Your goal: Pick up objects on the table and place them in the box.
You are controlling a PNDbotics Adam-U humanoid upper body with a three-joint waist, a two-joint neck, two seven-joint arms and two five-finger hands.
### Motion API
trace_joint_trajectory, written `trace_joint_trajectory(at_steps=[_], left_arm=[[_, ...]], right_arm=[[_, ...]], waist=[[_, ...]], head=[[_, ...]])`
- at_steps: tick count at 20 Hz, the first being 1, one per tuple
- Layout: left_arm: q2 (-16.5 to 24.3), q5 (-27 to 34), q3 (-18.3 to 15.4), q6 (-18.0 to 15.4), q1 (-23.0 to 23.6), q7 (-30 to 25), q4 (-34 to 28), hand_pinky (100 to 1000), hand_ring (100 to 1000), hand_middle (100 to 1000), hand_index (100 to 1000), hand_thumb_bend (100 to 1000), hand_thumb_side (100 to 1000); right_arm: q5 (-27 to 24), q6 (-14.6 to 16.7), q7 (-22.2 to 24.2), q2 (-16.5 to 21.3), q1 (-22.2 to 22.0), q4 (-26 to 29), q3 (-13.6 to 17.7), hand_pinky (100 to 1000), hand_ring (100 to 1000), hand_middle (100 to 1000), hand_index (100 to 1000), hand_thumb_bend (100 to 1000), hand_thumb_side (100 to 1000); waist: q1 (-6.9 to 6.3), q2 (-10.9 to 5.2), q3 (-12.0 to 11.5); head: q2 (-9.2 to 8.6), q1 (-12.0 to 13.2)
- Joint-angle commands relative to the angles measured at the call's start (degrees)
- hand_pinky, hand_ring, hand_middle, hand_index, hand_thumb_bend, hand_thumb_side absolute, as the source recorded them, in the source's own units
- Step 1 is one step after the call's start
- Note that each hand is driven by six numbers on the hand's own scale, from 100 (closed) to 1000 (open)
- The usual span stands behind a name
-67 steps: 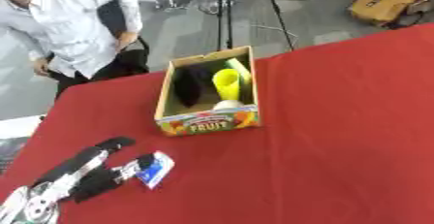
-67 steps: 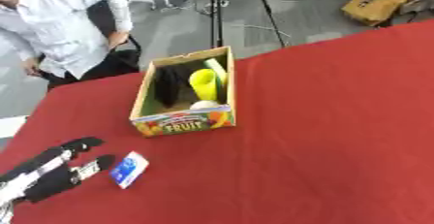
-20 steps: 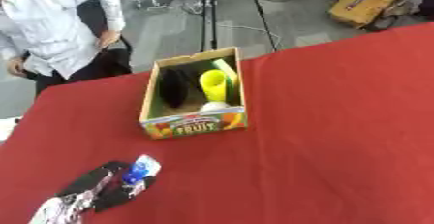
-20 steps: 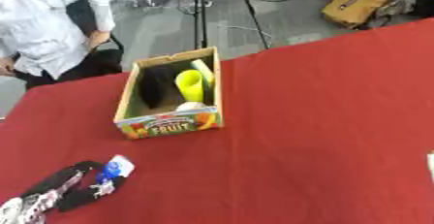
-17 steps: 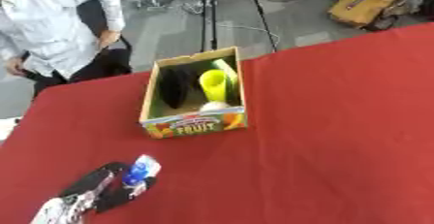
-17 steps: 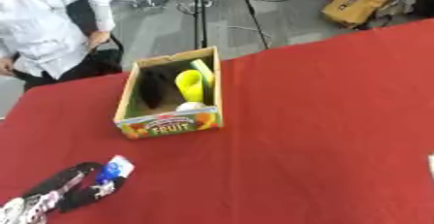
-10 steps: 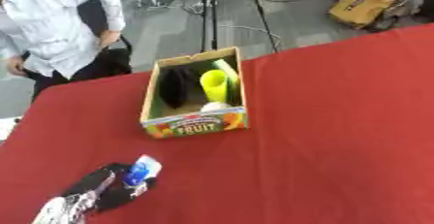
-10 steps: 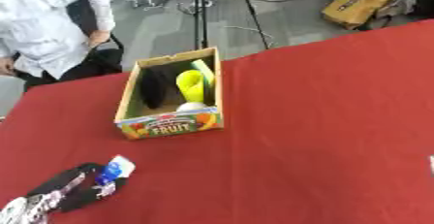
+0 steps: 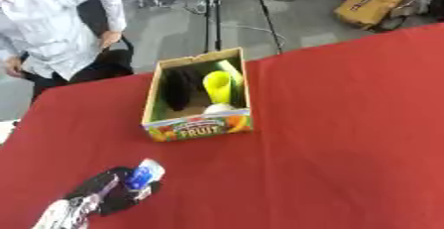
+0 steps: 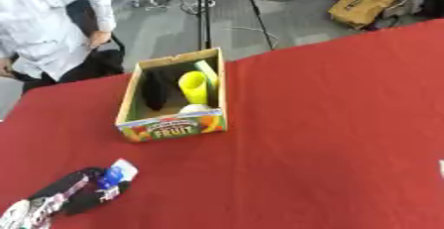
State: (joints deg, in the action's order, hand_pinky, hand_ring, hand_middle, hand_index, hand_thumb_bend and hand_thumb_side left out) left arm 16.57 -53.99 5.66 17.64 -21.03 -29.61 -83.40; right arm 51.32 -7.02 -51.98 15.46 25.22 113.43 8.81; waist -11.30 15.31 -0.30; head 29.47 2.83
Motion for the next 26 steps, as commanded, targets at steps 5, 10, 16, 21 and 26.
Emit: trace_joint_trajectory(at_steps=[5, 10, 16, 21, 26], left_arm=[[0.8, -0.8, -0.7, 0.5, -1.0, 1.1, -0.7, 1000, 1000, 966, 1000, 227, 800], [0.8, -0.6, -0.6, 0.2, -1.1, 0.5, -0.3, 1000, 1000, 969, 1000, 262, 747], [0.7, 0.4, -0.7, -0.6, -1.3, -1.3, 0.4, 1000, 1000, 1000, 1000, 406, 808], [0.7, 0.7, -0.8, -0.9, -1.5, -2.1, 0.9, 1000, 1000, 1000, 1000, 412, 829], [0.8, 0.9, -0.8, -1.2, -1.7, -2.7, 1.1, 1000, 1000, 1000, 1000, 432, 816]], right_arm=[[-0.5, 0.4, 0.0, 0.6, 0.7, 1.2, 0.4, 752, 601, 627, 709, 100, 681], [-0.5, 0.5, 0.0, 0.6, 0.8, 1.2, 0.5, 752, 601, 626, 708, 100, 681], [-0.6, 0.7, 0.0, 0.7, 0.8, 1.2, 0.6, 751, 600, 623, 700, 100, 676], [-0.6, 0.9, 0.0, 0.7, 0.9, 1.2, 0.6, 751, 600, 623, 699, 100, 673], [-0.8, 1.0, 0.0, 0.7, 1.0, 1.2, 0.7, 750, 600, 621, 696, 100, 667]], waist=[[0.29, -0.83, -0.1], [0.25, -0.83, 0.0], [0.26, -0.76, 0.0], [0.3, -0.71, 0.0], [0.36, -0.7, 0.0]], head=[[-0.64, 0.2], [-0.67, 0.1], [-0.78, 0.1], [-0.95, 0.1], [-0.93, 0.1]])
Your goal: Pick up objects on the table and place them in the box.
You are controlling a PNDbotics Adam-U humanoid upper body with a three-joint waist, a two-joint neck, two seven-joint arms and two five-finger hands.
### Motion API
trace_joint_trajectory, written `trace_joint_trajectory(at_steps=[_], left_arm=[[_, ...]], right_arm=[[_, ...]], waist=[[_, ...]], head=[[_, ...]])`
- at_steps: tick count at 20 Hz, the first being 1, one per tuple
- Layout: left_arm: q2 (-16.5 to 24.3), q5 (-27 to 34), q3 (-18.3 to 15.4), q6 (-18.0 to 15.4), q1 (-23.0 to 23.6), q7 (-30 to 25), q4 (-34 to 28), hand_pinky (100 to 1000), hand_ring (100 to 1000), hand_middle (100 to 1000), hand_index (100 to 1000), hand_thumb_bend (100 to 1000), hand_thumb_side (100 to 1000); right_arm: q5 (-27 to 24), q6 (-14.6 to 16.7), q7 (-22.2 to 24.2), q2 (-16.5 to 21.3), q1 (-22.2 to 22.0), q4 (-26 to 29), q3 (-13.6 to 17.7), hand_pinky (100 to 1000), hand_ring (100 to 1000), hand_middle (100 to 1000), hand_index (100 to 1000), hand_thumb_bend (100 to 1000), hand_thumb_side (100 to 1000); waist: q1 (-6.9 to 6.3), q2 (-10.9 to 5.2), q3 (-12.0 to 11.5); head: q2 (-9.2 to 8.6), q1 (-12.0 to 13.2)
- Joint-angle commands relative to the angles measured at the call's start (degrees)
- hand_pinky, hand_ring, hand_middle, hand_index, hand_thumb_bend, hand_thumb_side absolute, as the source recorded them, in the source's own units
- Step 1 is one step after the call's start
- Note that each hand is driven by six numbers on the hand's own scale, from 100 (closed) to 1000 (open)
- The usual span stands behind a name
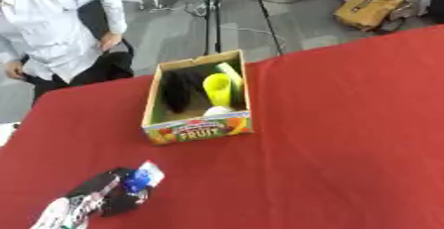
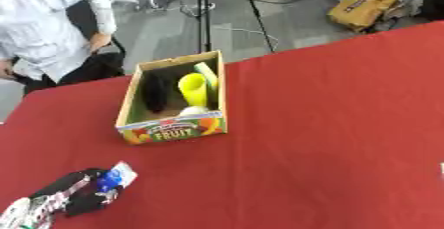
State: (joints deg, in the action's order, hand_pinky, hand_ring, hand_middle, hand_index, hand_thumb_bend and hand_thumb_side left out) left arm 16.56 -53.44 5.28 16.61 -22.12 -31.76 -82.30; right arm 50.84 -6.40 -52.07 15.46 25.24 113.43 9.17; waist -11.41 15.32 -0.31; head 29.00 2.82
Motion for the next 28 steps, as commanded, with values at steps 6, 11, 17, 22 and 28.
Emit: trace_joint_trajectory(at_steps=[6, 11, 17, 22, 28], left_arm=[[0.7, -1.1, -0.3, -0.3, -1.0, -0.2, 1.2, 1000, 1000, 1000, 1000, 392, 753], [0.6, -1.4, -0.3, -0.4, -1.1, 0.1, 1.7, 1000, 1000, 1000, 1000, 389, 745], [0.4, -2.0, -0.3, -0.3, -1.3, 0.4, 2.7, 1000, 1000, 1000, 1000, 396, 742], [0.2, -2.4, -0.3, -0.2, -1.5, 1.0, 3.5, 1000, 1000, 990, 931, 366, 738], [0.2, -2.1, -0.3, -0.4, -1.8, 1.4, 3.9, 1000, 1000, 980, 884, 321, 743]], right_arm=[[-0.9, 0.7, 0.1, 0.7, 1.0, 1.2, 0.5, 750, 600, 620, 694, 100, 665], [-1.1, 0.8, 0.1, 0.7, 0.9, 1.2, 0.6, 750, 599, 619, 695, 100, 663], [-1.2, 0.8, 0.1, 0.7, 0.8, 1.2, 0.8, 749, 598, 618, 695, 100, 662], [-1.4, 0.9, 0.1, 0.7, 0.8, 1.2, 0.9, 750, 598, 618, 695, 100, 662], [-1.4, 1.0, 0.1, 0.7, 0.7, 1.2, 1.0, 750, 598, 618, 695, 100, 663]], waist=[[0.59, -0.69, 0.1], [0.52, -0.63, 0.2], [0.51, -0.59, 0.4], [0.54, -0.55, 0.5], [0.54, -0.6, 0.6]], head=[[-0.62, 0.2], [-0.57, 0.2], [-0.66, 0.3], [-0.67, 0.3], [-0.8, 0.4]])
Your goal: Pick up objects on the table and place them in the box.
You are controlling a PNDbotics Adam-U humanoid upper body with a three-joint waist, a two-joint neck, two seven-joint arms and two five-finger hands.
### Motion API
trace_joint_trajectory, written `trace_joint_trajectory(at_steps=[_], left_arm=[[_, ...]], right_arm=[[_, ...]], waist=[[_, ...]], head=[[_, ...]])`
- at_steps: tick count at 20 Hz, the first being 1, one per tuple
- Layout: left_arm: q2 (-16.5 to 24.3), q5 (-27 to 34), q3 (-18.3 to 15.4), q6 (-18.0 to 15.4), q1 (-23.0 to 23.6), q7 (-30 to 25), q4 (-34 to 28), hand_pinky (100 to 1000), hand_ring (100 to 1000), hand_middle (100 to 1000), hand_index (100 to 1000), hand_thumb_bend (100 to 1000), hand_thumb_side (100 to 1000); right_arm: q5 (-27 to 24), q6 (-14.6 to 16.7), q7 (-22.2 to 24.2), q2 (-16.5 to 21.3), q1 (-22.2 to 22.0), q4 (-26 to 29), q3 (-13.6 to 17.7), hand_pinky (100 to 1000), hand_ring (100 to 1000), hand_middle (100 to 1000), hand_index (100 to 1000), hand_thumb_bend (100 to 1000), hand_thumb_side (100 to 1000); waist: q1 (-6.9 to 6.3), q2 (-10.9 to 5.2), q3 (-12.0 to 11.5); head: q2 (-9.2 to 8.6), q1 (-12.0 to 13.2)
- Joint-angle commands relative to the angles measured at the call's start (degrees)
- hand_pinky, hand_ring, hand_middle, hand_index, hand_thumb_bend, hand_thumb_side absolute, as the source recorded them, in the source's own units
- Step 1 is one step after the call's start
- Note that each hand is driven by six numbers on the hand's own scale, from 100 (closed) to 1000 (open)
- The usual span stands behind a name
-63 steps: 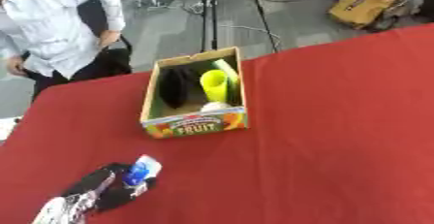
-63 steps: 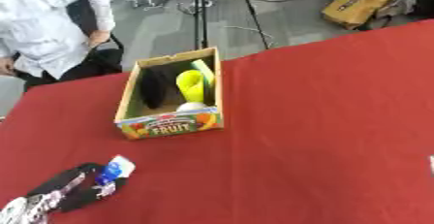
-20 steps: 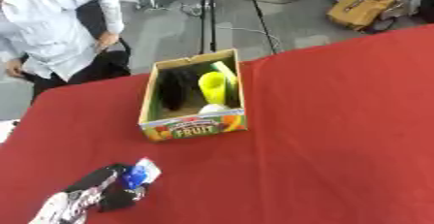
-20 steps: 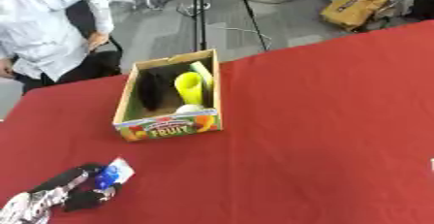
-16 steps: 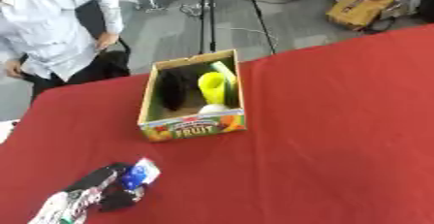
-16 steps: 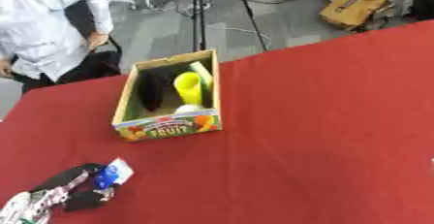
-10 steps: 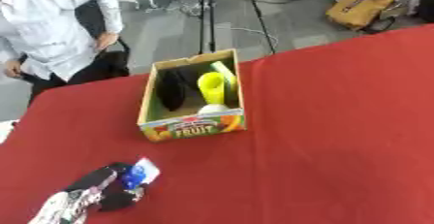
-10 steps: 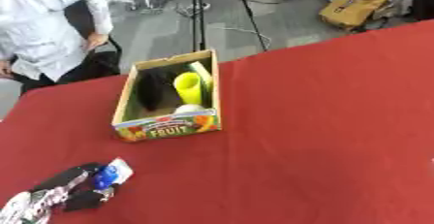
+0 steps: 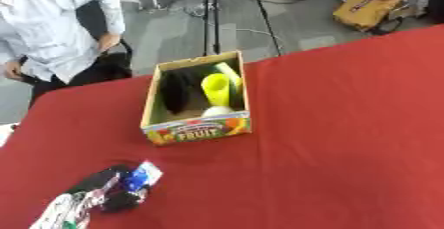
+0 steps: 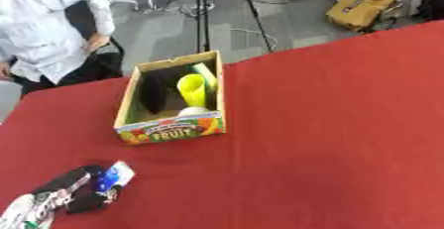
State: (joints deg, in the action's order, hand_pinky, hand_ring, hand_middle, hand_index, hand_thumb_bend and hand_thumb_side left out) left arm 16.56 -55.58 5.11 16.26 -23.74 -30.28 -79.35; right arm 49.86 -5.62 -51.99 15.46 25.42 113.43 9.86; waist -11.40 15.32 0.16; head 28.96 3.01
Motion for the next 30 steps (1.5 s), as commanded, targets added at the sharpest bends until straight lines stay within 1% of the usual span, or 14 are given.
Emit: trace_joint_trajectory(at_steps=[1, 6, 7, 12, 13, 15, 16, 17, 22, 23, 26, 27, 30], left_arm=[[0.2, 0.1, -0.1, 0.0, -0.2, -0.1, 1.0, 1000, 1000, 978, 880, 315, 746], [0.2, -0.1, -0.1, -0.2, -0.3, -0.2, 1.2, 1000, 1000, 976, 874, 309, 747], [0.2, -0.2, -0.2, -0.1, -0.3, -0.1, 1.3, 1000, 1000, 966, 835, 279, 738], [0.2, -0.4, -0.2, -0.1, -0.4, 0.1, 1.7, 1000, 1000, 961, 796, 268, 733], [0.2, -0.5, -0.2, -0.1, -0.4, 0.2, 1.7, 1000, 1000, 957, 785, 249, 719], [0.3, -0.7, -0.2, -0.1, -0.4, 0.3, 1.7, 1000, 1000, 954, 768, 239, 711], [0.3, -0.8, -0.2, -0.2, -0.4, 0.3, 1.7, 1000, 1000, 954, 768, 239, 711], [0.3, -0.9, -0.2, -0.2, -0.4, 0.2, 1.8, 1000, 1000, 946, 738, 235, 709], [0.2, -1.2, -0.2, -0.2, -0.5, 0.3, 2.1, 1000, 1000, 942, 705, 230, 710], [0.2, -1.3, -0.2, -0.2, -0.5, 0.4, 2.1, 1000, 1000, 935, 666, 222, 703], [0.2, -1.4, -0.2, -0.2, -0.6, 0.7, 2.2, 1000, 1000, 934, 659, 220, 703], [0.1, -1.5, -0.2, -0.1, -0.5, 0.8, 2.3, 1000, 1000, 914, 593, 205, 703], [0.0, -1.7, -0.2, -0.1, -0.6, 1.1, 2.6, 1000, 1000, 910, 585, 190, 702]], right_arm=[[-0.5, 0.2, 0.0, 0.7, 0.5, 1.2, 0.3, 750, 597, 617, 695, 100, 663], [-0.5, 0.1, 0.0, 0.7, 0.5, 1.2, 0.3, 750, 597, 617, 695, 100, 662], [-0.5, 0.1, 0.0, 0.7, 0.4, 1.2, 0.3, 750, 597, 617, 695, 100, 661], [-0.4, 0.1, 0.0, 0.7, 0.5, 1.2, 0.4, 750, 598, 617, 695, 100, 660], [-0.4, 0.1, 0.0, 0.7, 0.5, 1.2, 0.4, 750, 598, 617, 695, 100, 661], [-0.4, 0.1, 0.0, 0.7, 0.5, 1.2, 0.4, 750, 597, 617, 695, 100, 660], [-0.4, 0.1, 0.0, 0.7, 0.5, 1.2, 0.4, 750, 597, 617, 695, 100, 660], [-0.5, 0.1, 0.0, 0.6, 0.4, 1.2, 0.4, 749, 597, 616, 695, 100, 658], [-0.8, 0.2, 0.0, 0.7, 0.5, 1.2, 0.5, 749, 597, 617, 695, 100, 658], [-0.9, 0.2, 0.0, 0.6, 0.5, 1.2, 0.5, 749, 597, 616, 695, 100, 657], [-0.9, 0.2, 0.0, 0.6, 0.5, 1.2, 0.6, 749, 597, 616, 695, 100, 656], [-0.9, 0.2, 0.0, 0.6, 0.5, 1.2, 0.6, 749, 596, 616, 694, 100, 656], [-1.1, 0.1, 0.0, 0.6, 0.4, 1.2, 0.6, 749, 595, 615, 694, 100, 655]], waist=[[0.53, -0.6, 0.1], [0.5, -0.59, 0.1], [0.48, -0.61, 0.1], [0.47, -0.67, 0.2], [0.48, -0.68, 0.1], [0.49, -0.7, 0.1], [0.48, -0.7, 0.0], [0.48, -0.7, 0.0], [0.53, -0.68, 0.1], [0.54, -0.68, 0.1], [0.56, -0.66, 0.1], [0.58, -0.63, 0.1], [0.59, -0.57, 0.2]], head=[[-0.72, 0.2], [-0.66, 0.3], [-0.61, 0.3], [-0.76, 0.3], [-0.78, 0.3], [-0.7, 0.3], [-0.64, 0.3], [-0.65, 0.3], [-0.79, 0.3], [-0.8, 0.3], [-0.8, 0.4], [-0.79, 0.4], [-0.79, 0.4]])
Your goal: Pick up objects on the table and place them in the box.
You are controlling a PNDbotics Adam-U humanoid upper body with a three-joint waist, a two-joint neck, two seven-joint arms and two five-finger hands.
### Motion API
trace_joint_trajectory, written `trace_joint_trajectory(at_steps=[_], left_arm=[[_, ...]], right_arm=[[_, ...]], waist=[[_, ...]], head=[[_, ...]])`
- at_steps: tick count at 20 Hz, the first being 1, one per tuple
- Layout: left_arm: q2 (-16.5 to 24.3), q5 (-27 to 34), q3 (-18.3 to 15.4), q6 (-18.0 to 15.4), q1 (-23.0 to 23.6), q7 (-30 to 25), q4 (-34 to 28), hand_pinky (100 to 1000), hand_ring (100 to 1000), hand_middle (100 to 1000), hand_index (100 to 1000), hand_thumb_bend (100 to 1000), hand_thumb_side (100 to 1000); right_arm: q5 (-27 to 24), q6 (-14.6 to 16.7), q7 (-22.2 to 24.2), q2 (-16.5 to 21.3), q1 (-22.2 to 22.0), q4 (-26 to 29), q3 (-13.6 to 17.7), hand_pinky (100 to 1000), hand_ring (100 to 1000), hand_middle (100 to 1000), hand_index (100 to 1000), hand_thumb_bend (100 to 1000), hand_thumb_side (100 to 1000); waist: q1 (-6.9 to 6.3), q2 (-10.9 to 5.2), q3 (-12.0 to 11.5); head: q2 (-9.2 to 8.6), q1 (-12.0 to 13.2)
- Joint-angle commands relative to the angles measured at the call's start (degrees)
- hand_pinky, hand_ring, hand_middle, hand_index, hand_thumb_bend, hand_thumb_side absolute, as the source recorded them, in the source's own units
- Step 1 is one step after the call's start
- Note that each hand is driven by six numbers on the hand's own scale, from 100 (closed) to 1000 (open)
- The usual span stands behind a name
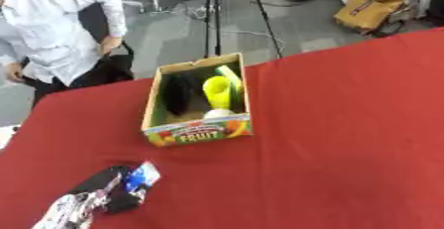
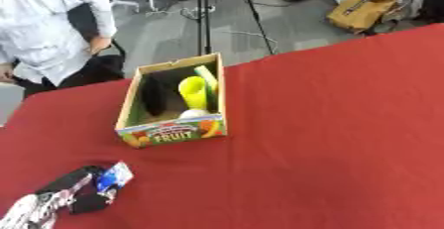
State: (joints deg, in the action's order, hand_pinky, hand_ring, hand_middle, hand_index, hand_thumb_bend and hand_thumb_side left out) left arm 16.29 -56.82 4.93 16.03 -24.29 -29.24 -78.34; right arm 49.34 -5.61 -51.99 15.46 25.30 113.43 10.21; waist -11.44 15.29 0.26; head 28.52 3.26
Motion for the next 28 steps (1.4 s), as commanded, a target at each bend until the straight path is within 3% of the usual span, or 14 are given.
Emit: trace_joint_trajectory(at_steps=[1, 7, 18, 28], left_arm=[[0.3, -0.4, -0.1, 0.1, 0.0, 0.1, 1.6, 1000, 1000, 903, 564, 171, 699], [0.3, 0.0, -0.1, 0.1, 0.1, 0.2, 0.9, 1000, 1000, 888, 515, 102, 676], [1.1, -0.6, -0.1, 0.3, -0.3, -0.3, -1.8, 1000, 1000, 840, 390, 100, 620], [2.4, -0.4, -0.3, 0.4, 0.0, -1.1, -6.0, 1000, 1000, 821, 358, 100, 575]], right_arm=[[-0.6, 0.0, 0.0, 0.6, 0.5, 1.2, 0.3, 749, 595, 615, 694, 100, 654], [-0.6, 0.0, 0.0, 0.6, 0.4, 1.2, 0.4, 749, 595, 615, 694, 100, 655], [-0.5, -0.1, 0.0, 0.5, 0.3, 1.2, 0.7, 749, 595, 614, 693, 100, 651], [-0.5, -0.1, 0.0, 0.6, 0.1, 1.2, 0.6, 749, 595, 614, 692, 100, 640]], waist=[[0.63, -0.52, 0.1], [0.67, -0.58, 0.0], [0.67, -0.81, 0.0], [0.45, -1.03, -0.5]], head=[[-0.36, 0.2], [-0.45, 0.2], [-0.58, 0.1], [-0.23, 0.0]])
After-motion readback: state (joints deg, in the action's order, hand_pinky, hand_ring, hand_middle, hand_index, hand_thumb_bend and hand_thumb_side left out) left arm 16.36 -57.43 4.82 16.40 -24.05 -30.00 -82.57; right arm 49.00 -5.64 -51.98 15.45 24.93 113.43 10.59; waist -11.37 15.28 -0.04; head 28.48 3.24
